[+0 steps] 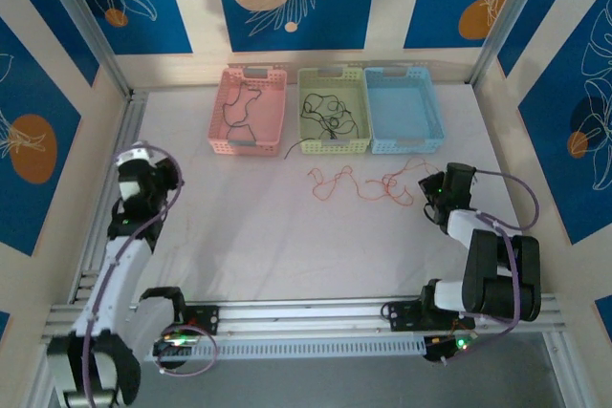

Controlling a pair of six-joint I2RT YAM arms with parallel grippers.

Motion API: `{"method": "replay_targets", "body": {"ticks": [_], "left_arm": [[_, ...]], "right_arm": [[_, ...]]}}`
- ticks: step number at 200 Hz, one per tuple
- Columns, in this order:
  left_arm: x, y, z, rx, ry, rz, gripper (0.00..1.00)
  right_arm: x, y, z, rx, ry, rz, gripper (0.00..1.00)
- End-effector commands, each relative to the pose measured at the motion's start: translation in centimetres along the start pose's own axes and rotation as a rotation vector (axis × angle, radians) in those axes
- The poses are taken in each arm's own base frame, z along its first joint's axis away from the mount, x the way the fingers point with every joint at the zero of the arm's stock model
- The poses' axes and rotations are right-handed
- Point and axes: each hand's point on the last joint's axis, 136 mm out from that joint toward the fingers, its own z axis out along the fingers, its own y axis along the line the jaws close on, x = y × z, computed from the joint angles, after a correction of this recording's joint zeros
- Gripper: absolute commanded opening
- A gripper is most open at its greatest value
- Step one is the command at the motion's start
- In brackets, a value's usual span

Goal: Untangle the cables

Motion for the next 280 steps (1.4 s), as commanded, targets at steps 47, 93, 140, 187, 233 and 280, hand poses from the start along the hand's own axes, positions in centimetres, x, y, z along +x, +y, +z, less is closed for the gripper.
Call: {"method": "replay_targets", "body": {"ticks": [47, 93, 140, 187, 233, 280], "left_arm": [[13.8, -21.4, 1.4, 0.517, 0.434, 0.534, 0.51], [23.8, -27.3, 3.5, 0.507, 0.653, 0.854, 0.59], [27.4, -29.2, 6.1, 0.425, 0.686, 0.920, 0.62], [27.9, -29.4, 8.5, 0.325, 0.671, 0.979, 0.64], [28.8, -29.7, 9.8, 0.292, 0.679, 1.004, 0.53], [28.9, -29.5, 10.5, 0.264, 0.675, 1.022, 0.25]], "right_arm": [[-0.2, 1.2, 0.3, -0.025, 0.014, -0.040, 0.00], [0.0, 1.2, 0.5, -0.026, 0.028, -0.041, 0.00], [0.1, 1.3, 0.7, -0.026, 0.035, -0.042, 0.00], [0.1, 1.3, 0.7, -0.029, 0.040, -0.040, 0.00], [0.1, 1.3, 0.7, -0.030, 0.042, -0.039, 0.00], [0.1, 1.2, 0.8, -0.029, 0.045, -0.034, 0.00]]}}
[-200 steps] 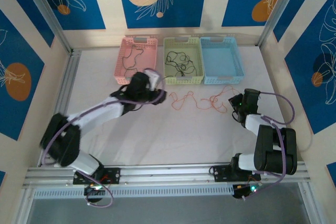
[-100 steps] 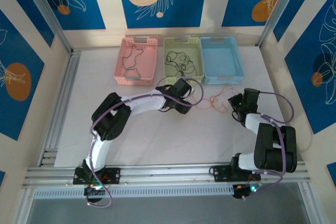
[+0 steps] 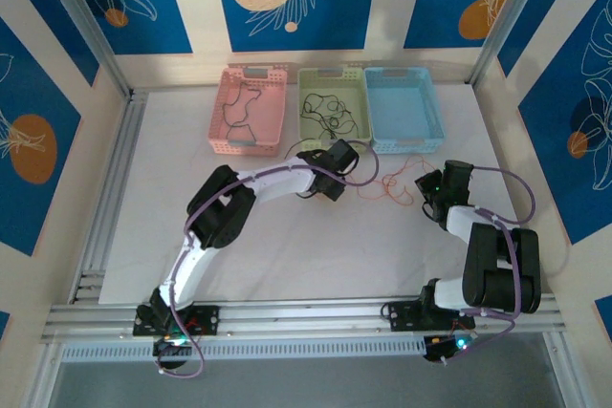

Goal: Untangle the cables

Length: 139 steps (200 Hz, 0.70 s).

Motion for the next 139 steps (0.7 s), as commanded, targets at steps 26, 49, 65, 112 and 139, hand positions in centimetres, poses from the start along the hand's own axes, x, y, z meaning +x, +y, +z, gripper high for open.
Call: {"method": "replay_targets", "body": {"ticks": [26, 49, 65, 112, 139], "left_arm": [[-0.3, 0.8, -0.6, -0.058, 0.000, 0.020, 0.00], [-0.4, 2.8, -3.0, -0.104, -0.048, -0.010, 0.00], [0.0, 5.5, -5.8, -0.143, -0.085, -0.060, 0.00], [6.0, 19.5, -17.0, -0.283, -0.235, -0.413, 0.00], [11.3, 25.9, -23.6, -0.398, -0.332, -0.608, 0.00]], "right_arm": [[-0.6, 0.6, 0.1, -0.017, 0.001, -0.004, 0.00], [-0.6, 0.6, 0.1, -0.017, 0.001, -0.002, 0.00], [-0.7, 0.6, 0.0, -0.016, -0.003, 0.002, 0.00], [-0.9, 0.1, -0.2, -0.001, -0.018, 0.019, 0.00], [-0.9, 0.2, -0.3, -0.003, -0.022, 0.022, 0.00]]}}
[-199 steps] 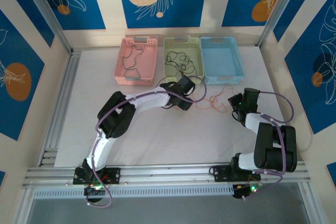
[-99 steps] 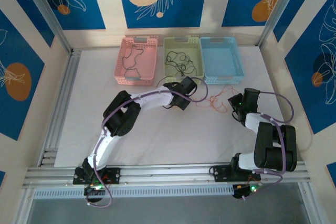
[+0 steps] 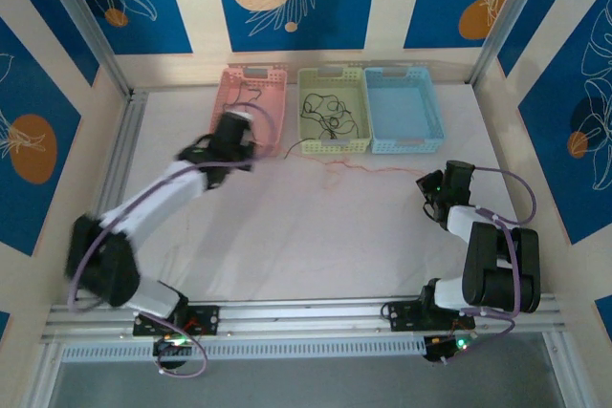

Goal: Untangle the cables

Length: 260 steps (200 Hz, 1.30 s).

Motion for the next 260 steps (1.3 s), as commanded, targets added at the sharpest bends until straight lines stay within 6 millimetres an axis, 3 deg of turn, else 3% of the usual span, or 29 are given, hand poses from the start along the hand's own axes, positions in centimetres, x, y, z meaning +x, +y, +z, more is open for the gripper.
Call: {"method": "replay_targets", "body": {"ticks": [1, 26, 53, 71, 101, 134, 164, 191, 228, 260], "left_arm": [[0.9, 5.8, -3.3, -0.088, -0.046, -0.141, 0.00], [0.7, 11.3, -7.3, -0.213, -0.156, -0.287, 0.00], [0.5, 15.0, -9.7, -0.280, -0.219, -0.408, 0.00], [0.3, 16.3, -10.8, -0.276, -0.256, -0.469, 0.00], [-1.1, 12.7, -10.3, -0.039, -0.286, -0.473, 0.00], [-1.3, 9.0, -9.6, 0.180, -0.286, -0.486, 0.00], [0.4, 5.6, -7.8, 0.321, -0.261, -0.495, 0.00], [3.0, 2.4, -4.6, 0.363, -0.206, -0.450, 0.00], [4.7, -0.5, -0.8, 0.361, -0.179, -0.385, 0.00], [6.7, -1.6, 1.9, 0.360, -0.145, -0.366, 0.00]], "right_arm": [[-0.7, 0.3, -0.3, -0.005, -0.021, 0.012, 0.00], [-0.8, -0.1, -0.4, 0.006, -0.027, 0.030, 0.00], [-1.3, -1.3, -1.0, 0.031, -0.063, 0.085, 0.00], [-1.7, -1.7, -1.5, 0.034, -0.098, 0.096, 0.00], [-1.6, 0.8, -1.4, -0.024, -0.080, -0.010, 0.00], [-1.4, 5.9, -2.9, -0.159, -0.091, -0.179, 0.00], [-1.7, 10.8, -6.8, -0.328, -0.133, -0.315, 0.00], [-1.9, 14.7, -10.7, -0.471, -0.164, -0.390, 0.00], [-2.1, 18.4, -14.1, -0.564, -0.134, -0.440, 0.00], [-2.4, 20.7, -16.6, -0.601, -0.108, -0.481, 0.00]]}}
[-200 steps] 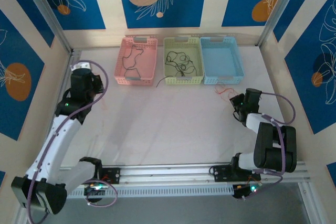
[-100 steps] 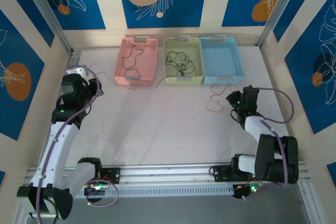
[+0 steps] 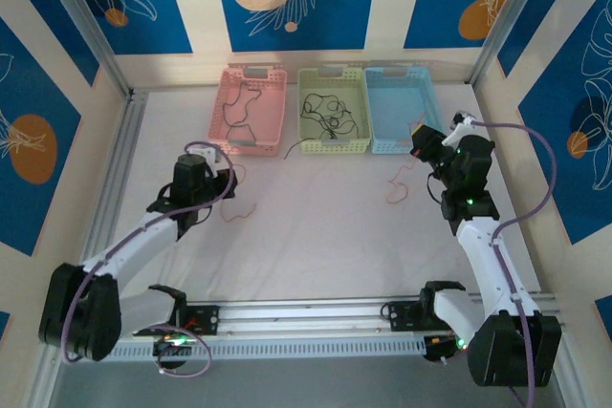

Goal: Untangle the cables

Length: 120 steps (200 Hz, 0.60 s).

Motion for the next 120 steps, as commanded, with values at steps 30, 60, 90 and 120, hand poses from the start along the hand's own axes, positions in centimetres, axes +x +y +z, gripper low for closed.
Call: {"method": "replay_targets", "body": {"ticks": [30, 60, 90, 120], "left_arm": [[1.3, 0.7, 2.5, 0.012, -0.051, 0.010, 0.00], [1.2, -0.1, 2.3, 0.036, -0.058, 0.042, 0.00], [1.5, -0.2, 2.4, 0.041, -0.050, 0.046, 0.00], [1.7, -0.2, 2.6, 0.040, -0.046, 0.044, 0.00]], "right_arm": [[-2.1, 4.5, -1.7, -0.087, 0.050, -0.070, 0.00], [-3.1, 5.7, -2.2, -0.106, 0.060, -0.054, 0.00], [-4.2, 6.6, -1.9, -0.121, 0.044, -0.074, 0.00], [-8.0, 8.7, -1.5, -0.142, -0.024, -0.101, 0.00]]}}
